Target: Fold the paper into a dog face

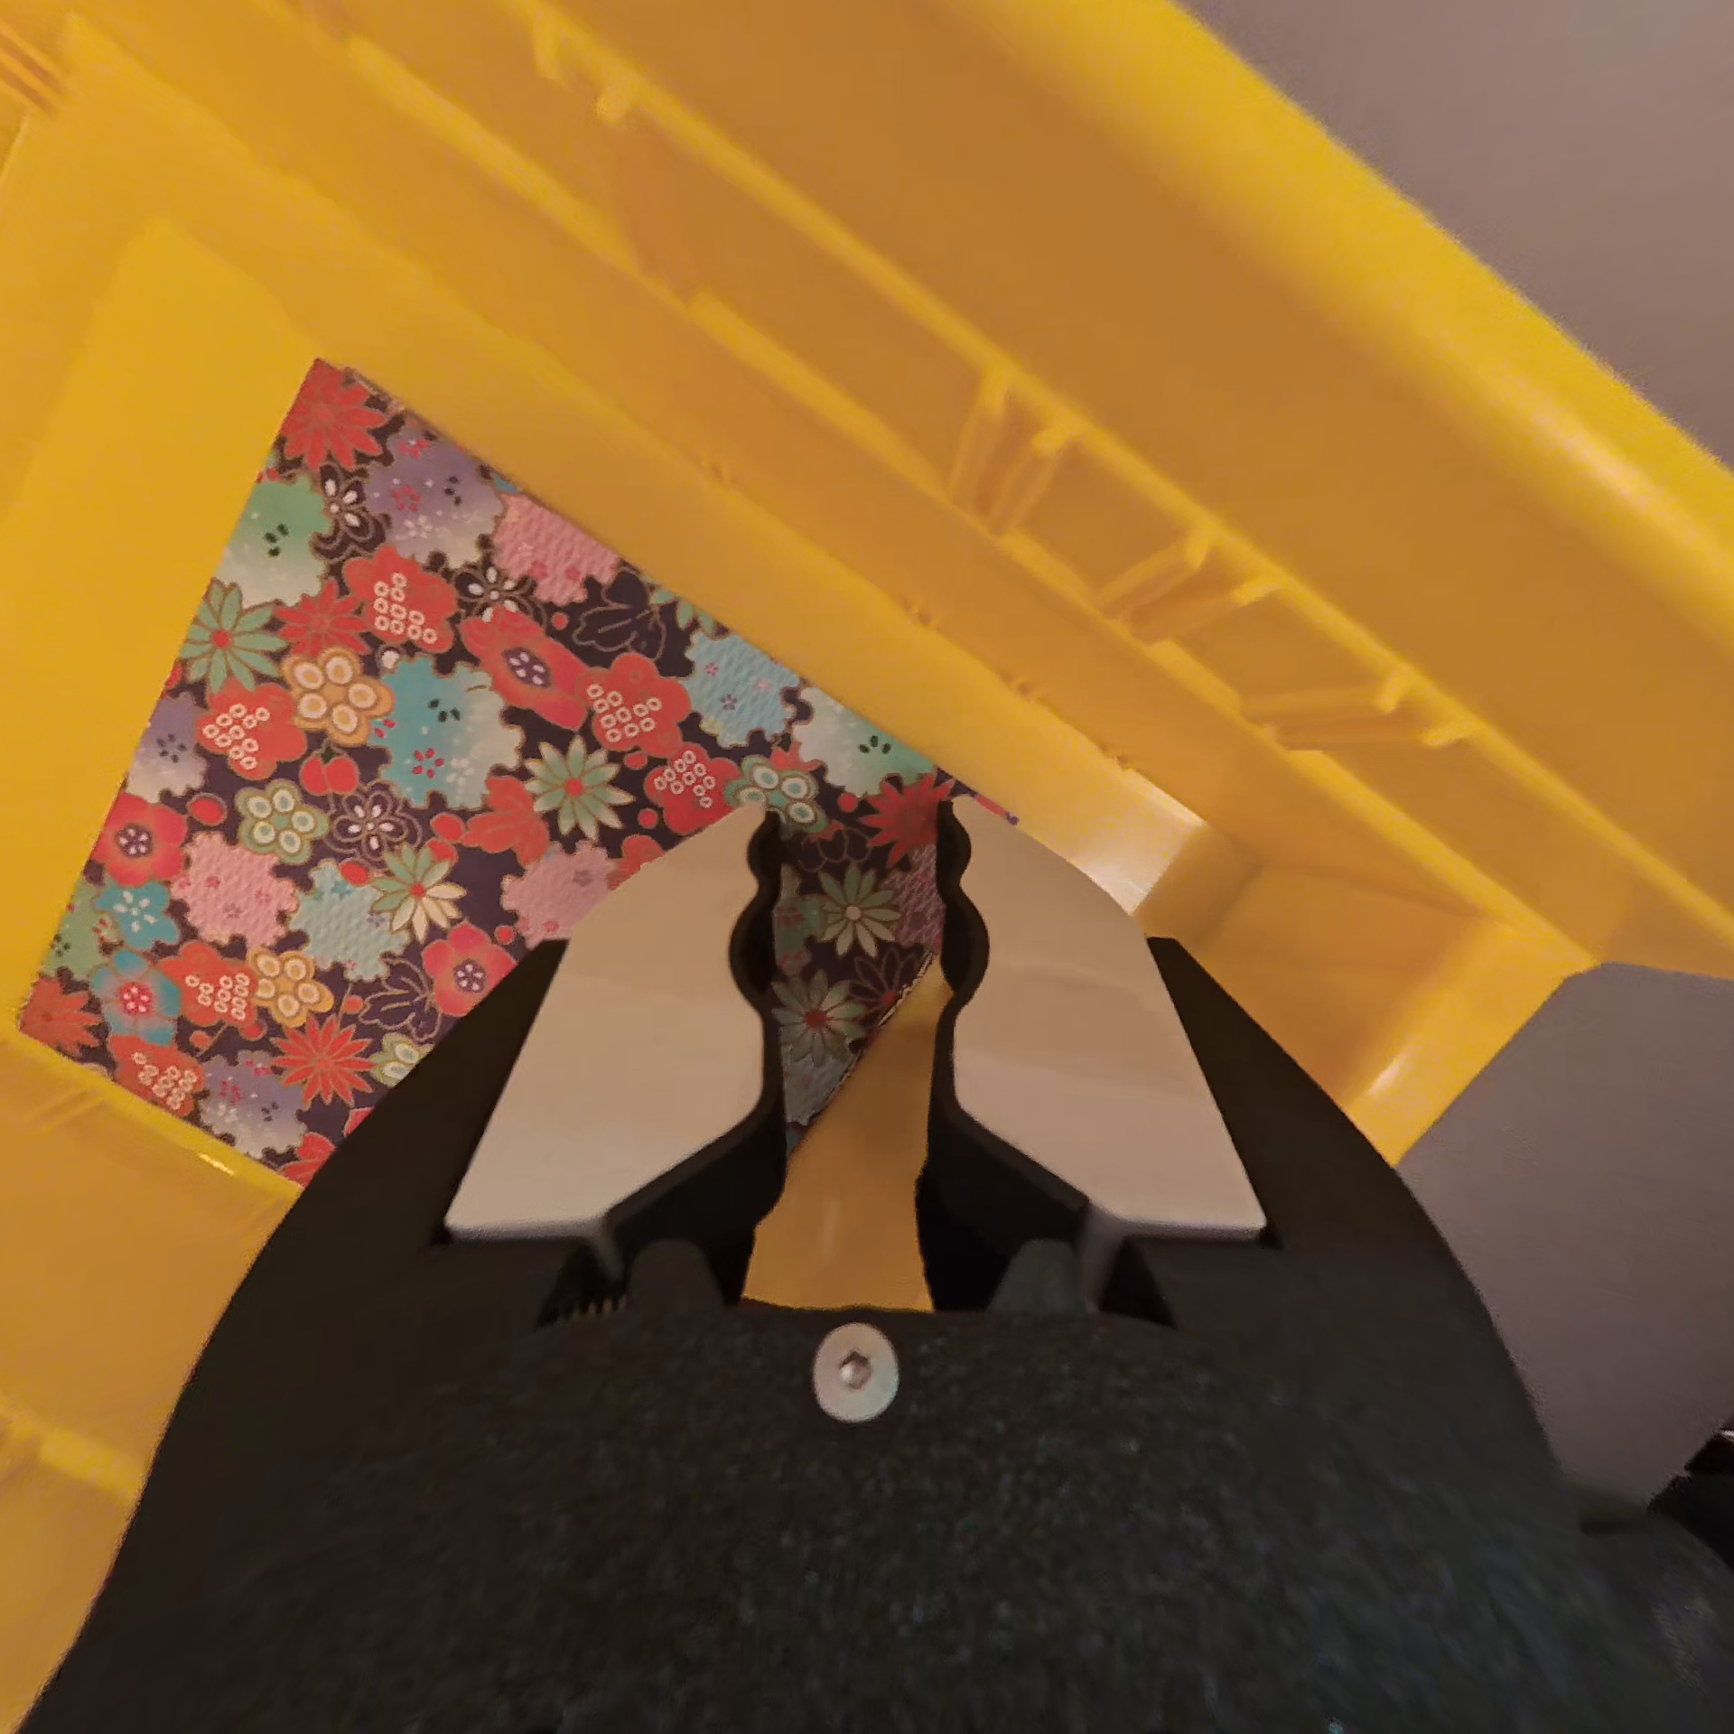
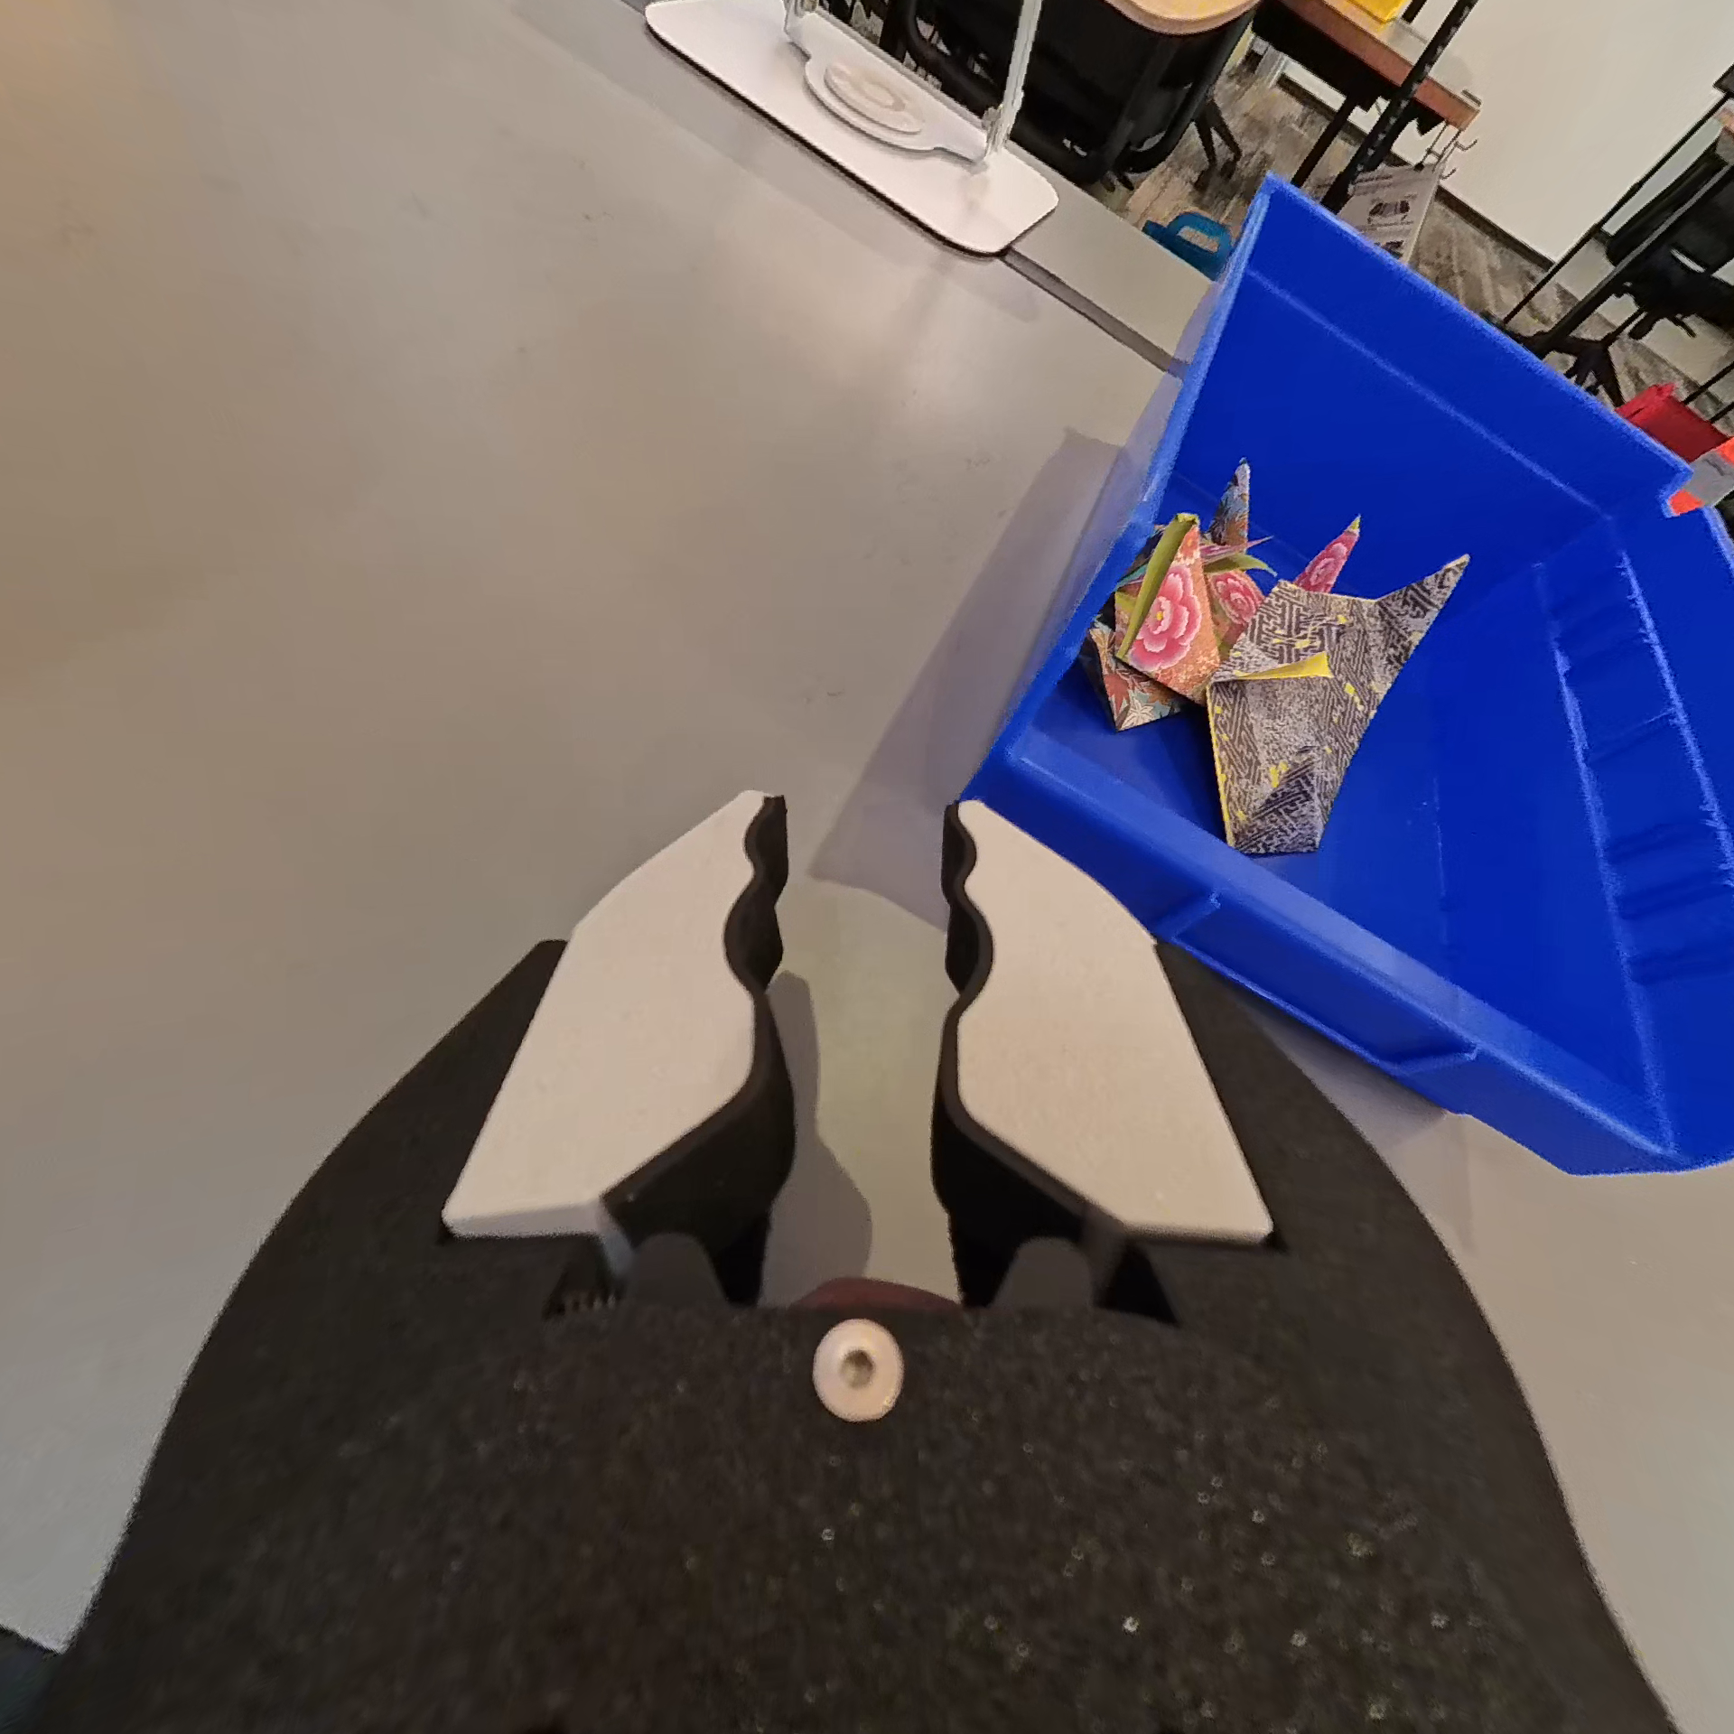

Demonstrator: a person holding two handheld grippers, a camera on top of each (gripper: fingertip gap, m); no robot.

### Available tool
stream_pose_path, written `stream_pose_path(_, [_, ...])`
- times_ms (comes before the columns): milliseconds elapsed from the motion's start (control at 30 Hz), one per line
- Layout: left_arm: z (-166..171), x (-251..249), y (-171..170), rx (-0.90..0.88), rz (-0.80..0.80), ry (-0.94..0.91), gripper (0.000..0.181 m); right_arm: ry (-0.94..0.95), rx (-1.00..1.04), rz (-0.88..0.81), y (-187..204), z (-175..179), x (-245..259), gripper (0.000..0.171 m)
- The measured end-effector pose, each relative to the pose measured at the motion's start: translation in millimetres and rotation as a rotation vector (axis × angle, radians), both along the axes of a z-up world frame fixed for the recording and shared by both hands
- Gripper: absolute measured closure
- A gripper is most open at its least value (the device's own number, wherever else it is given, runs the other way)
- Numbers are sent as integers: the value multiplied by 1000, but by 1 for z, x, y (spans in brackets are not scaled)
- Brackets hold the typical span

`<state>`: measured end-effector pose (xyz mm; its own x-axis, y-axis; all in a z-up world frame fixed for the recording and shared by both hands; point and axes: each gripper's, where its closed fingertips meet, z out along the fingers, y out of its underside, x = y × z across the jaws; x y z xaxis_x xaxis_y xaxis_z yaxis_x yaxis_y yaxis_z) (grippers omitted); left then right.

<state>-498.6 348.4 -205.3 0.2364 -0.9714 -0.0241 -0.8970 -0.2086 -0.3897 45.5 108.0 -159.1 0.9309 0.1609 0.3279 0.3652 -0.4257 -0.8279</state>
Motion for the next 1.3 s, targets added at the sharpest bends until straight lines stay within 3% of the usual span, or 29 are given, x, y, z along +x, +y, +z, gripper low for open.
stream_pose_path(233, [1, 2, -6, -43, -30, 0, 159, -18, 3, 5, 0, 3, -2, 140])
stream_pose_path(367, [1, 0, -2, -74, -19, 29, 112, -22, 9, 2, -1, 5, -1, 140])
stream_pose_path(533, [-1, 2, 6, -43, 1, 57, 102, -29, 6, 4, -1, 6, -2, 140])
stream_pose_path(800, [1, 6, -10, -14, -31, 51, 149, -47, 0, 13, -1, 4, -4, 140])
stream_pose_path(1300, [7, -1, -8, 44, -11, 37, 167, -66, 5, 27, -1, 8, -7, 140])
